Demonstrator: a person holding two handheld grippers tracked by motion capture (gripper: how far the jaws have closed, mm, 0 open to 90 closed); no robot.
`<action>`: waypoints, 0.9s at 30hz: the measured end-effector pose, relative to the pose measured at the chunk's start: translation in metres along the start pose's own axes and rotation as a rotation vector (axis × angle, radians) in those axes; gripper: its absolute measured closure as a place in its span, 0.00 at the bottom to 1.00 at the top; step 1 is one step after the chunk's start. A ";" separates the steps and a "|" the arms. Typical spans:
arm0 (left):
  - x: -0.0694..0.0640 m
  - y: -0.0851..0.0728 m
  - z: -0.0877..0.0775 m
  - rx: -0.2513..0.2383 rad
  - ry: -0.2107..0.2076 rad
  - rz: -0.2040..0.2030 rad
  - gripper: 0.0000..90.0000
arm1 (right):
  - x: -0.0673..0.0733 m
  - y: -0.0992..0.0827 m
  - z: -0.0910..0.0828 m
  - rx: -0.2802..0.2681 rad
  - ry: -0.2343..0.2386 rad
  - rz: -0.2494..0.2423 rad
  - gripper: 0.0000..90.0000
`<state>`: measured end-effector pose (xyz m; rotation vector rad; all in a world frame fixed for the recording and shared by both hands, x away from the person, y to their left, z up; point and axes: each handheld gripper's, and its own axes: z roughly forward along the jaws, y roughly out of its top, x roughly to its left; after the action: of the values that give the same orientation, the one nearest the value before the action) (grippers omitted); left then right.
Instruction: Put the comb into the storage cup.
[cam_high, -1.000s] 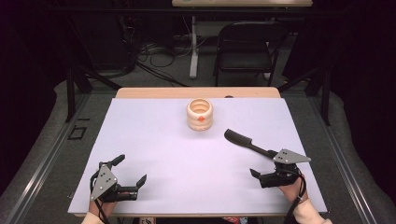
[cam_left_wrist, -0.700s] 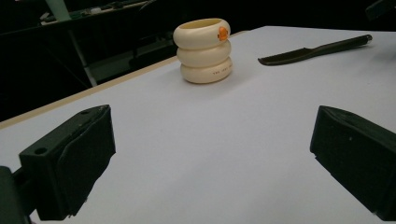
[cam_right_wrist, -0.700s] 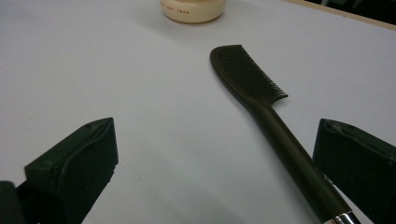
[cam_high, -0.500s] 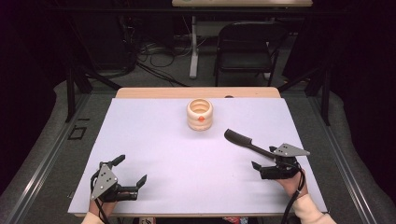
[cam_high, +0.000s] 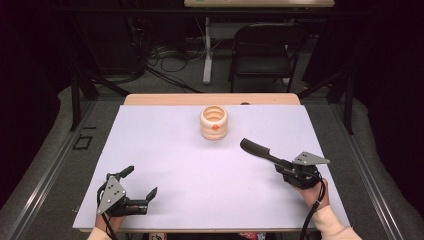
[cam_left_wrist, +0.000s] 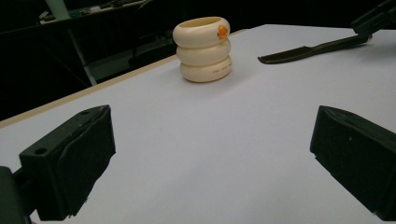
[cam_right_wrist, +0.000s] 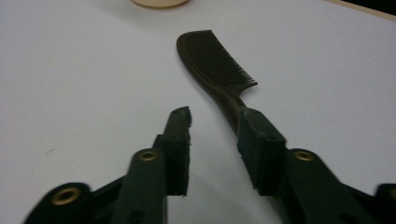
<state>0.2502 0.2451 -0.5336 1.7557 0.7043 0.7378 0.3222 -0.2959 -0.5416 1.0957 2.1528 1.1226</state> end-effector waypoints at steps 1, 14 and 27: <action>0.000 0.000 0.000 0.001 -0.001 0.002 0.00 | 0.000 0.000 0.000 0.000 0.000 0.000 0.77; 0.000 0.000 0.001 0.003 -0.001 -0.001 0.00 | -0.004 0.000 0.011 0.061 -0.023 -0.024 1.00; 0.000 0.000 0.001 0.005 -0.001 -0.001 0.00 | -0.007 -0.001 0.019 0.129 -0.054 -0.032 1.00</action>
<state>0.2512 0.2447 -0.5341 1.7598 0.7064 0.7354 0.3391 -0.2934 -0.5523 1.1300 2.2184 0.9403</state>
